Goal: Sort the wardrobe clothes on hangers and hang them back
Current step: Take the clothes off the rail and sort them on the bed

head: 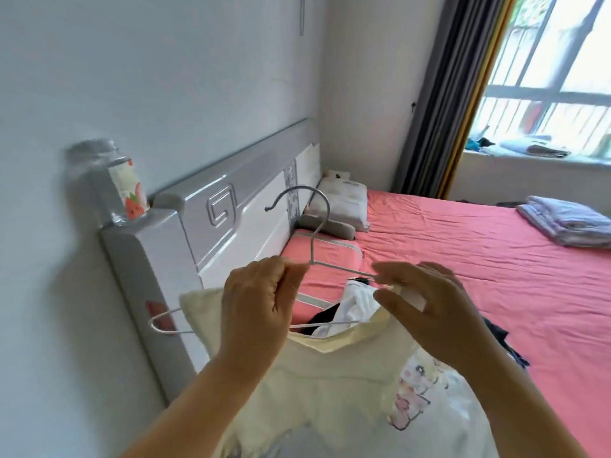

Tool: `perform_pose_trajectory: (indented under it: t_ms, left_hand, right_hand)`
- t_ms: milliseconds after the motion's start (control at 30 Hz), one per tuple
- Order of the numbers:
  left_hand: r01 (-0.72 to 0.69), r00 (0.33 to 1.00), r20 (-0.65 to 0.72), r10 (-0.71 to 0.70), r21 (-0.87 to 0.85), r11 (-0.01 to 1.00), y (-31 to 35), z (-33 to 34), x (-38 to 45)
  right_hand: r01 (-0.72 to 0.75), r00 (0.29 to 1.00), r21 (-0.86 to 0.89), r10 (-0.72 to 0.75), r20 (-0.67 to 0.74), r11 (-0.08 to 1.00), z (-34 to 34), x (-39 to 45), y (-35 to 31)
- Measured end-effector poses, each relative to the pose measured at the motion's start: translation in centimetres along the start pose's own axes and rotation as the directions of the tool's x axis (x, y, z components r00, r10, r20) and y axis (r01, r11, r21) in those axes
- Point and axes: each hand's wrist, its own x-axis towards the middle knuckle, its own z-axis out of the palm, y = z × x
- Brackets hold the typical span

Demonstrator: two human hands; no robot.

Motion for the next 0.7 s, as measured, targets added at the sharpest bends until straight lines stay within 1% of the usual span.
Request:
perform_pose_trajectory:
  t_ms: [33,100,200,300,333,400,467,533,600,700]
  left_hand:
    - [-0.033,0.999,0.018,0.033,-0.037,0.999,0.3,1.3,0.8]
    - [-0.106,0.993,0.040,0.109,-0.075,0.991,0.4,3.5,2.2]
    - [-0.171,0.980,0.097,0.176,-0.060,0.983,-0.7,6.3,4.1]
    - [-0.144,0.966,0.214,0.144,-0.020,0.989,-2.1,8.9,5.5]
    - [-0.132,0.965,0.229,0.131,-0.011,0.991,-2.3,9.7,6.0]
    - [-0.106,0.970,0.219,0.104,-0.003,0.994,-2.7,11.1,6.8]
    - [-0.101,0.972,0.211,0.102,-0.013,0.995,-3.0,14.5,8.3]
    - [-0.091,0.973,0.214,0.092,-0.015,0.996,-3.6,15.4,8.3]
    - [-0.060,0.970,0.235,0.068,-0.040,0.997,-4.3,18.9,8.8]
    - [0.024,0.957,0.288,-0.011,-0.042,0.999,-5.3,24.6,9.7]
  right_hand:
    - [-0.020,0.999,0.010,0.020,-0.042,1.000,-0.2,0.0,0.5]
    - [-0.085,0.985,0.082,0.096,-0.144,0.993,-0.6,0.0,1.8]
    - [-0.192,0.948,0.121,0.216,-0.232,0.974,-2.0,0.2,4.5]
    - [-0.267,0.920,0.104,0.286,-0.268,0.958,-3.7,0.8,7.4]
    - [-0.293,0.909,0.102,0.310,-0.277,0.951,-4.2,1.1,8.2]
    - [-0.341,0.886,0.118,0.361,-0.292,0.933,-5.0,2.0,10.0]
    - [-0.375,0.856,0.158,0.407,-0.320,0.913,-6.3,3.5,13.4]
    - [-0.387,0.844,0.194,0.431,-0.318,0.902,-6.7,4.2,15.2]
    - [-0.407,0.831,0.227,0.461,-0.310,0.885,-7.6,5.8,19.4]
    - [-0.480,0.809,0.248,0.533,-0.247,0.842,-7.4,8.4,27.2]
